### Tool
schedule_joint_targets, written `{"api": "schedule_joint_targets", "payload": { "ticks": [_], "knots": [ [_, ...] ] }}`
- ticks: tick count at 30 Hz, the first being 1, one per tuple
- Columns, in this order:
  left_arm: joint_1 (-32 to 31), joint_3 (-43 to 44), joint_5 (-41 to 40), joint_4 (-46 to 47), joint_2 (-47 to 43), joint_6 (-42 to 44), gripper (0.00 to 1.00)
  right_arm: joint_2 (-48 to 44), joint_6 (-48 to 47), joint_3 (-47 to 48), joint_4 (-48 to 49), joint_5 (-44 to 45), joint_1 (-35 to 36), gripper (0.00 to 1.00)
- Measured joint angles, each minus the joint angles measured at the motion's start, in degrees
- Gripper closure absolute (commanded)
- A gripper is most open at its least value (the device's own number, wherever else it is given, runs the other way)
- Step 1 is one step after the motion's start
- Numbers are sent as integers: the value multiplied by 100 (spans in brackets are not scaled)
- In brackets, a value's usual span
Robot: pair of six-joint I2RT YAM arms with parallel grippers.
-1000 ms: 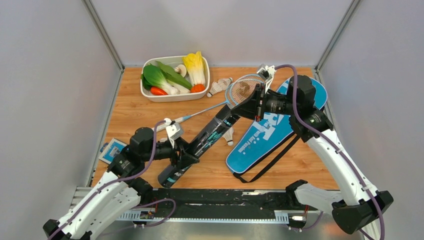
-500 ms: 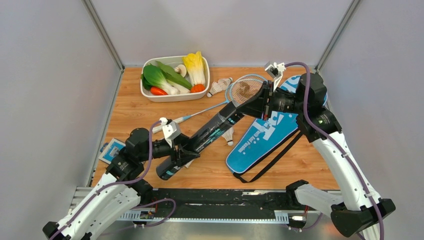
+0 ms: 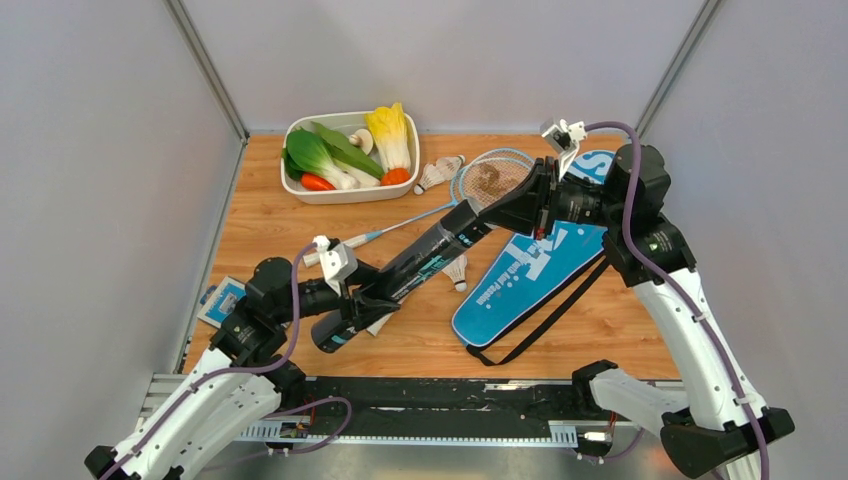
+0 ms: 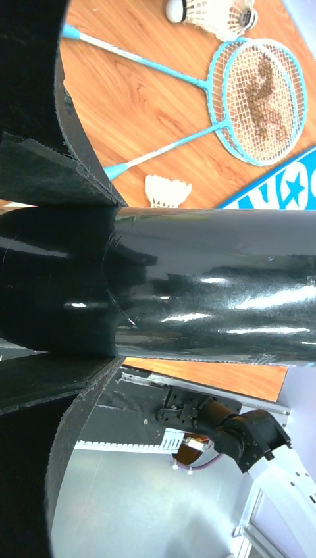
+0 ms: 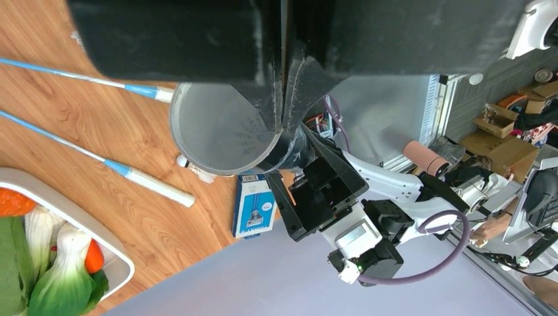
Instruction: Pack up the badminton gear
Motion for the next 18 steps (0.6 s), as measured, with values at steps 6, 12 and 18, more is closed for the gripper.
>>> {"api": "schedule_joint_targets", "payload": {
  "ticks": [6, 12, 18],
  "knots": [
    [-4, -138, 120, -258, -66, 125, 81, -4, 20, 385, 212, 107, -264, 100],
    [-7, -227, 184, -511, -61, 210, 81, -66, 87, 483, 433, 114, -304, 86],
    [-7, -227, 223, -501, -79, 227, 81, -90, 304, -140, 562, -138, -304, 66]
  ]
}}
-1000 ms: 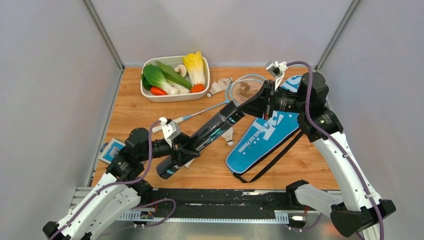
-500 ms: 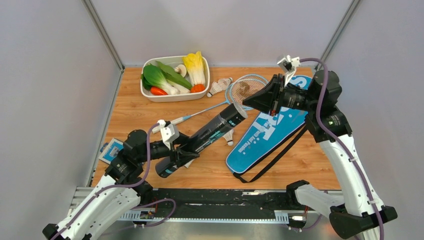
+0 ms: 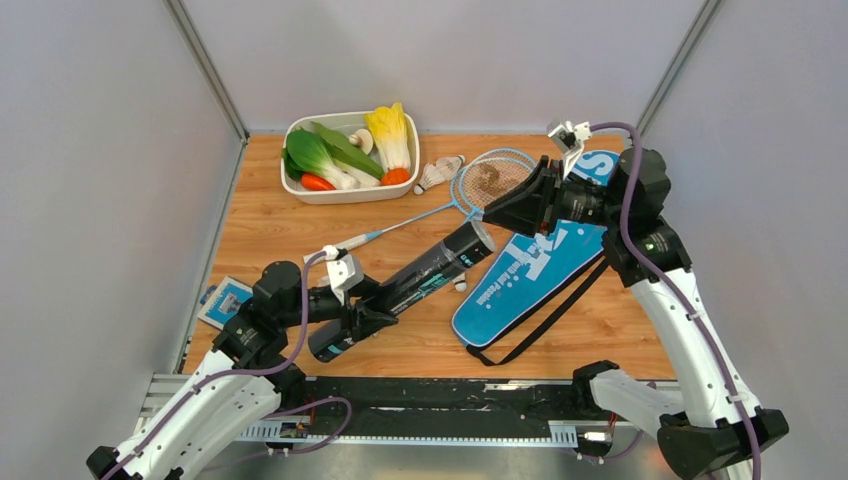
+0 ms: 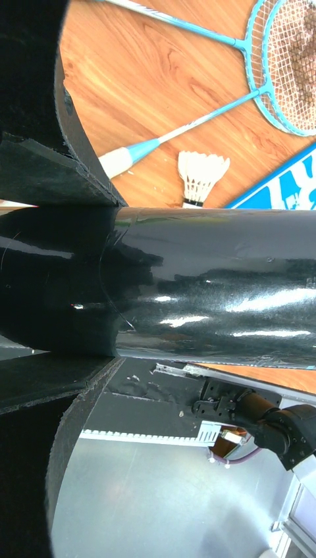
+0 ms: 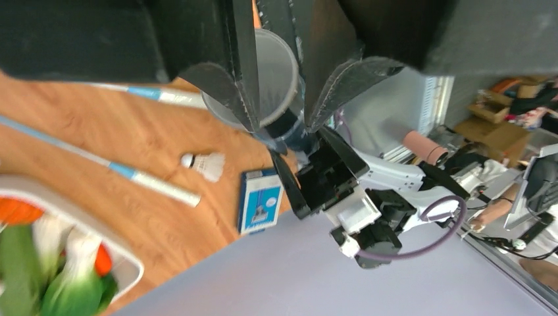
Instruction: Pack up the badminton gear
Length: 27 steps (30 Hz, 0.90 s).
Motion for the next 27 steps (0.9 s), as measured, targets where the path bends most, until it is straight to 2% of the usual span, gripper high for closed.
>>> {"api": "schedule_joint_targets", "payload": {
  "ticks": [5, 17, 19, 22, 27],
  "knots": [
    [0, 0, 35, 2, 2, 87, 81, 48, 140, -588, -103, -195, 0, 61],
    [0, 2, 85, -13, 188, 328, 81, -92, 313, -1106, -81, -452, 0, 61],
    [0, 2, 83, -15, 219, 352, 81, -94, 337, -1161, -76, -452, 0, 69],
    [2, 2, 48, -26, 223, 356, 81, -107, 382, -1222, -50, -468, 0, 98],
    [7, 2, -50, -116, 221, 422, 82, -155, 446, -1279, -55, -437, -7, 100]
  ]
}}
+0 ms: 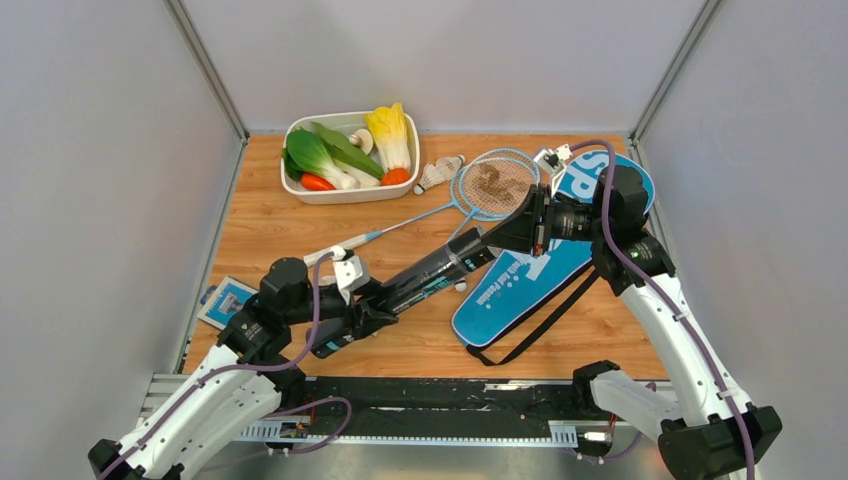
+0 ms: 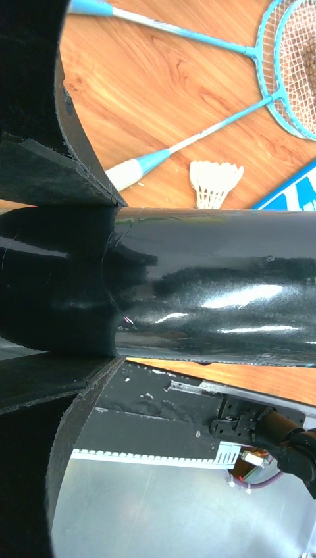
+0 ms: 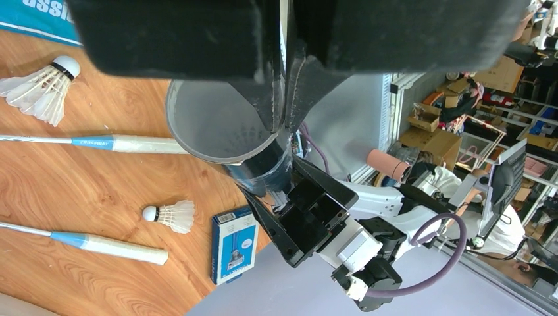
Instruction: Pack up the badminton gear
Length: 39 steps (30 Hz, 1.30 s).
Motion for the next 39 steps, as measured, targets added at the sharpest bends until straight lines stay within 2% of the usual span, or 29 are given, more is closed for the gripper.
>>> {"api": "schedule_joint_targets", "payload": {
  "ticks": [5, 12, 19, 22, 26, 31, 39],
  "knots": [
    [-7, 0, -90, 90, -66, 68, 84, 2, 39, 48, -74, -219, -269, 100],
    [-4, -2, -144, 92, -197, 114, 84, 0, 63, 468, -70, -284, -1058, 100],
    [-4, -2, -153, 107, -192, 144, 82, -79, 46, 638, 2, 2, -1180, 100],
    [-7, -2, -284, 125, -210, 140, 81, -153, -39, 474, 20, 522, -1180, 100],
    [-7, 20, -573, 170, -304, 118, 80, -31, -247, 81, -72, 1670, -1178, 100],
    [-4, 26, -960, 240, -586, 79, 75, 807, -551, -271, -175, 3001, -1106, 100],
    [-4, 4, -1266, 240, -997, 74, 74, 2081, -765, -699, -330, 5206, -868, 100]
  ]
}}
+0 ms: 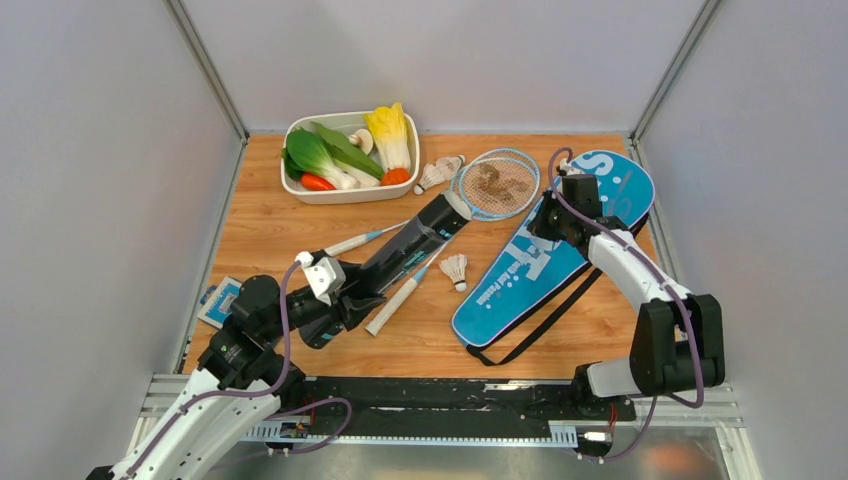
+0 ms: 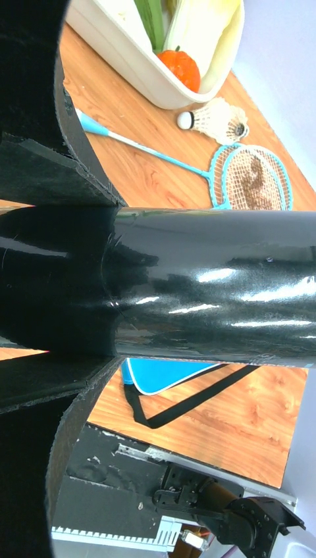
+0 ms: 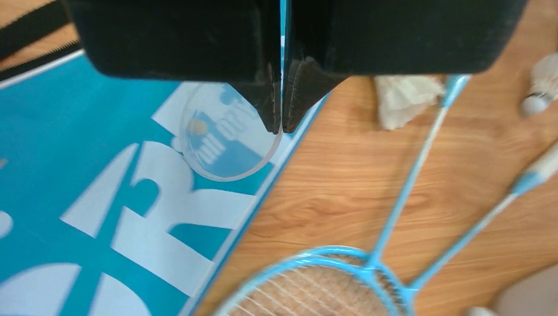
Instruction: Pack up the badminton gear
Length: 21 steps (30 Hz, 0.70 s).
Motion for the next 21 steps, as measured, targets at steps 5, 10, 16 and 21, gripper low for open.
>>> {"api": "schedule_joint_targets", "payload": {
  "ticks": [5, 10, 16, 21],
  "knots": [
    [0, -17, -72, -7, -37, 4, 74, 428, 63, -264, -74, 1019, 68, 89],
    [0, -46, -101, -11, -39, 7, 74, 599, 177, -310, -155, 1532, 144, 69],
    [0, -48, -107, -9, -48, 11, 73, 472, -50, -295, -146, 1082, 442, 45],
    [0, -72, 31, 22, -92, 7, 72, 511, -599, -70, 59, -529, 767, 42]
  ]
}}
